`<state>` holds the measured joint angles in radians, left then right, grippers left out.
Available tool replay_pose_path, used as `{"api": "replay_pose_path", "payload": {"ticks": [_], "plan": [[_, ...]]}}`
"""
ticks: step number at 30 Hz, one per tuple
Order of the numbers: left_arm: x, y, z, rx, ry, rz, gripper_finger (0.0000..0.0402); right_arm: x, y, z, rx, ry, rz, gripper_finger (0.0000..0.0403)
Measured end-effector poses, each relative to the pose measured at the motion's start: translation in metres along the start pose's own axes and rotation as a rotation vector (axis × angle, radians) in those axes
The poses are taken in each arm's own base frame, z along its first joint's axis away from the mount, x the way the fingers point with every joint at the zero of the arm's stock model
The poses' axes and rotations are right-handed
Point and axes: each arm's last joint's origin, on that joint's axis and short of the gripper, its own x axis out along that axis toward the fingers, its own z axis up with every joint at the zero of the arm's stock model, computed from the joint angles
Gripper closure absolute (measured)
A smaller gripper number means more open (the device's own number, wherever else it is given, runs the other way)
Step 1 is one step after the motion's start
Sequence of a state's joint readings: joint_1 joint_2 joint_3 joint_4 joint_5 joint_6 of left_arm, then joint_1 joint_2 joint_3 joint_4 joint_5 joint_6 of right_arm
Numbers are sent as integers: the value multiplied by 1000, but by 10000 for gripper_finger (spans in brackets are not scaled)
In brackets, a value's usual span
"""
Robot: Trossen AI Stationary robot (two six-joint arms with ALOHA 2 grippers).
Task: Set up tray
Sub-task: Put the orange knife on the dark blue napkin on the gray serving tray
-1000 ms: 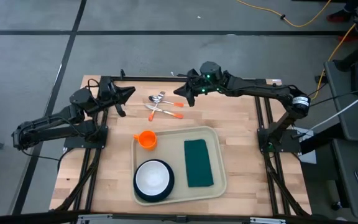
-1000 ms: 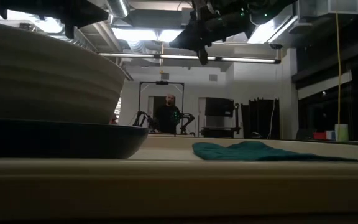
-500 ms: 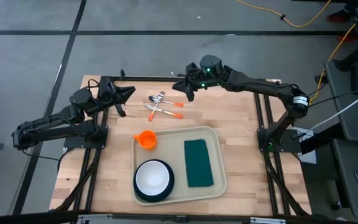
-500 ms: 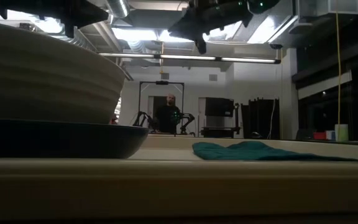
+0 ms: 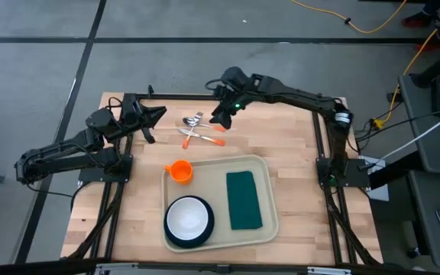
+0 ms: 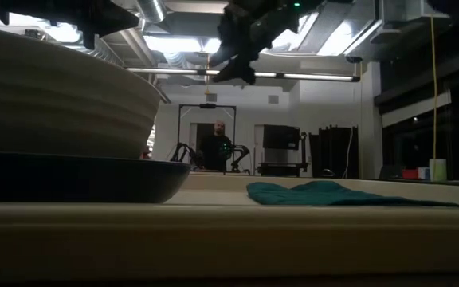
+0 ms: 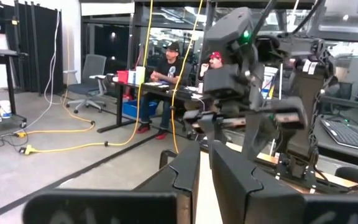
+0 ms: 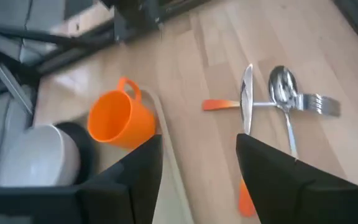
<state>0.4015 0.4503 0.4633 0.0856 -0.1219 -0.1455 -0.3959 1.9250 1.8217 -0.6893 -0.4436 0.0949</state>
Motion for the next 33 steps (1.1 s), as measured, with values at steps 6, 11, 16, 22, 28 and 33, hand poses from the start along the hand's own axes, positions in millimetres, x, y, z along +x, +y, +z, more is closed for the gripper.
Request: {"api": "replay_pose_path", "payload": {"ticks": [6, 11, 16, 22, 28, 33], "plan": [[0, 0, -1, 0, 14, -5, 368, 23, -4, 12, -138, 143, -57, 193], [0, 0, -2, 0, 16, -5, 368, 40, -4, 11, -306, 270, -188, 193], [0, 0, -1, 0, 16, -5, 368, 68, -9, 1, -300, 336, -172, 193], [0, 0, -1, 1, 16, -5, 368, 103, -18, -14, -295, 401, -180, 193], [0, 0, -2, 1, 16, -5, 368, 129, -30, -23, -271, 406, -225, 193], [0, 0, -2, 1, 16, -5, 368, 145, -38, -31, -255, 416, -233, 193]]}}
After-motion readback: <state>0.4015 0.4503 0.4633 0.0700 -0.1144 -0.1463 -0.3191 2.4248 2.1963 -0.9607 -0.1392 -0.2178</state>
